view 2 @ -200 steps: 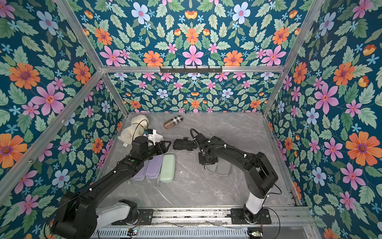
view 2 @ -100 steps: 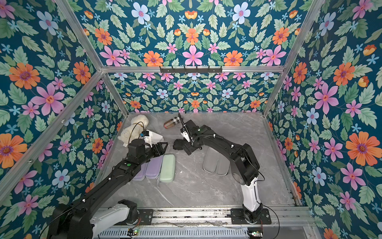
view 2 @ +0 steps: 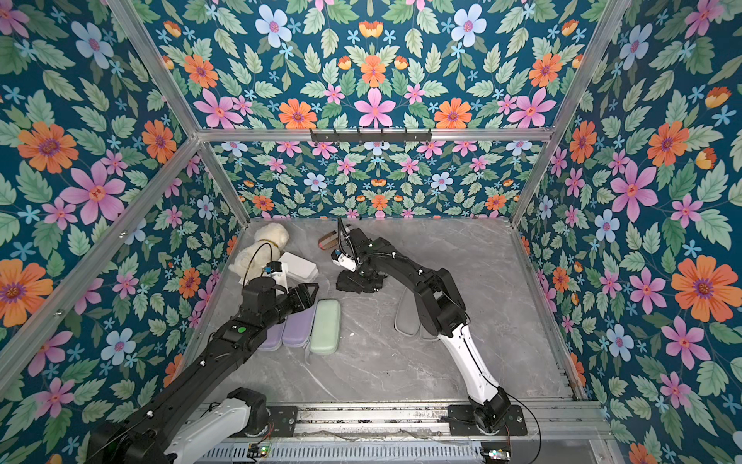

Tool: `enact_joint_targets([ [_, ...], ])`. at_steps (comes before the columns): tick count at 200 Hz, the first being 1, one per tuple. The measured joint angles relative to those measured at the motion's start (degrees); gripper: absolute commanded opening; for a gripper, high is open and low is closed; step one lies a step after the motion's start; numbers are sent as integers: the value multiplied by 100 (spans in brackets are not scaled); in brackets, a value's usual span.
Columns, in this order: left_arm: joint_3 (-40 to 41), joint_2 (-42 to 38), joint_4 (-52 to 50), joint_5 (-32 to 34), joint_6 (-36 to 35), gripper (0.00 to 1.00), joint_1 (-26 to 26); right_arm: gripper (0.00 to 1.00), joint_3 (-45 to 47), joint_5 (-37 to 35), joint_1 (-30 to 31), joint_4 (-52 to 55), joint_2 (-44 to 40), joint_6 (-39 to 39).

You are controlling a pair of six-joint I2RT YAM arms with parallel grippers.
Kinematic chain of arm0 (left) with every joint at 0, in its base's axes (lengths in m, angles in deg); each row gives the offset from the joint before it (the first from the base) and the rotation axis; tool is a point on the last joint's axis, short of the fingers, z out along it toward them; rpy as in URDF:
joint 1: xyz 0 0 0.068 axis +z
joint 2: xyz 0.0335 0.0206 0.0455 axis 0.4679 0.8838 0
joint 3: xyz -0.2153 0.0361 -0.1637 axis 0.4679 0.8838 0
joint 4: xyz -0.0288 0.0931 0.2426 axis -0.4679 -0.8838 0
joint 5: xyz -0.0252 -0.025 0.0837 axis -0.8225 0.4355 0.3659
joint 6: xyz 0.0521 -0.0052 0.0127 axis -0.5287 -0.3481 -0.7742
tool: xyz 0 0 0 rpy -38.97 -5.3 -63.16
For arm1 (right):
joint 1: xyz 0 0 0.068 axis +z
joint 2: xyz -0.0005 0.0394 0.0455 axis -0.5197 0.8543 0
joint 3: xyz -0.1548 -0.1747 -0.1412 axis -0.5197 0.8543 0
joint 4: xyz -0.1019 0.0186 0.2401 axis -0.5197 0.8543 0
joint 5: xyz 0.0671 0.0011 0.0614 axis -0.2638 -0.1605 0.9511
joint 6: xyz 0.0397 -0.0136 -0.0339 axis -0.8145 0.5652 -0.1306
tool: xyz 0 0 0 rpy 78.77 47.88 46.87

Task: Put umbrellas into zippered umbrella sleeves
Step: Pick up the umbrella from the center of the board, then place the umbrella in the umbrella sleeve.

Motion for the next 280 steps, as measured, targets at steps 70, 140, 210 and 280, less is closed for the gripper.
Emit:
enact_joint_targets([
  [70,-2,190,-13,-7,2,70,0,37,282,310,-7,195,-111,-170],
  [140,-317,389,57,-66,-22,70,0,19,1158,4,57,-149,-911,-1423],
  [210,-621,1241,275,-258,-20,69,-549,13,3403,-1167,-138,-975,-3731,-4690],
  [280,-1569,3375,1364,-852,114,65,-2039,8,7060,-1919,-610,-1799,-6564,-7486],
])
